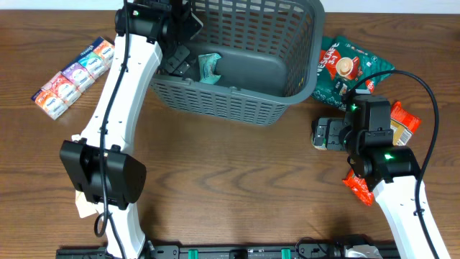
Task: Pack container
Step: 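Lift the wipe pouch with the left gripper and lower it into the basket, then open the left gripper and move it to the tissue multipack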
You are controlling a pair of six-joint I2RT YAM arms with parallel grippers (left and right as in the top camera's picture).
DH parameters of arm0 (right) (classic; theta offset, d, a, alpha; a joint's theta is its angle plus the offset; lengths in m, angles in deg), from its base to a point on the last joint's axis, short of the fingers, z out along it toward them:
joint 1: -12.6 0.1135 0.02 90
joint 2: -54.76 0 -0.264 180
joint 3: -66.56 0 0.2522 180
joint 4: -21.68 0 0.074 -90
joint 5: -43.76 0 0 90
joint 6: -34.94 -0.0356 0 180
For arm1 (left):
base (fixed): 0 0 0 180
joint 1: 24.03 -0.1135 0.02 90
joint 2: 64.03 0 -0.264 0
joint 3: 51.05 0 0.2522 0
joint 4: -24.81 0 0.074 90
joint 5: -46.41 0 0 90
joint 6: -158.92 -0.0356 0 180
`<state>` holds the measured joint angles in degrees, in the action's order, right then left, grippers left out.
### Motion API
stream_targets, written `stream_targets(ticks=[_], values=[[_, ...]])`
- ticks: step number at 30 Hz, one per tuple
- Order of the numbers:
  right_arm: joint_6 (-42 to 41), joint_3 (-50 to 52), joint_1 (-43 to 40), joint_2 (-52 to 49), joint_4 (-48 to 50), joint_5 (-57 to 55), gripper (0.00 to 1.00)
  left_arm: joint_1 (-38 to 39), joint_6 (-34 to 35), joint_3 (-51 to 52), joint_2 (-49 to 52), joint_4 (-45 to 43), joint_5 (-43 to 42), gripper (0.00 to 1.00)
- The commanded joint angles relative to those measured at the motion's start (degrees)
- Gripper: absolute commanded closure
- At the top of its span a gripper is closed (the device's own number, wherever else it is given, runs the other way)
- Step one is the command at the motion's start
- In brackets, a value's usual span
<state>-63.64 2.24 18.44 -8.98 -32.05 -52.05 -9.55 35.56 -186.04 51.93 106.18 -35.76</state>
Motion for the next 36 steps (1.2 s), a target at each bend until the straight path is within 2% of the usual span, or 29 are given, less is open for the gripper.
stream_targets(ticks=[1,9,20,22,28,33,36], values=[[-0.8,-0.8,0.2,-0.1,-0.1,0.2,0.01,0.2,1.6,-0.2,-2.8,2.1,0.6,0.05],[-0.8,-0.8,0.2,-0.1,0.0,0.2,0.01,1.1,2.6,-0.2,-3.3,8.5,0.6,0.05],[-0.8,-0.8,0.2,-0.1,0.1,0.2,0.01,2.1,3.9,-0.2,-3.5,9.8,0.6,0.05],[-0.8,-0.8,0.2,-0.1,0.1,0.2,0.01,2.1,3.9,-0.2,-3.5,9.0,0.6,0.0],[-0.8,-0.8,0.2,-0.1,0.5,0.2,0.01,2.1,3.9,-0.5,-3.8,3.1,0.6,0.02],[-0.8,-0.8,0.2,-0.1,0.5,0.2,0.01,2.1,3.3,-4.0,-3.8,-2.6,0.6,0.01],[-0.8,-0.8,0.2,-0.1,0.5,0.2,0.01,2.1,3.0,-7.4,-4.0,-3.1,0.7,0.02]])
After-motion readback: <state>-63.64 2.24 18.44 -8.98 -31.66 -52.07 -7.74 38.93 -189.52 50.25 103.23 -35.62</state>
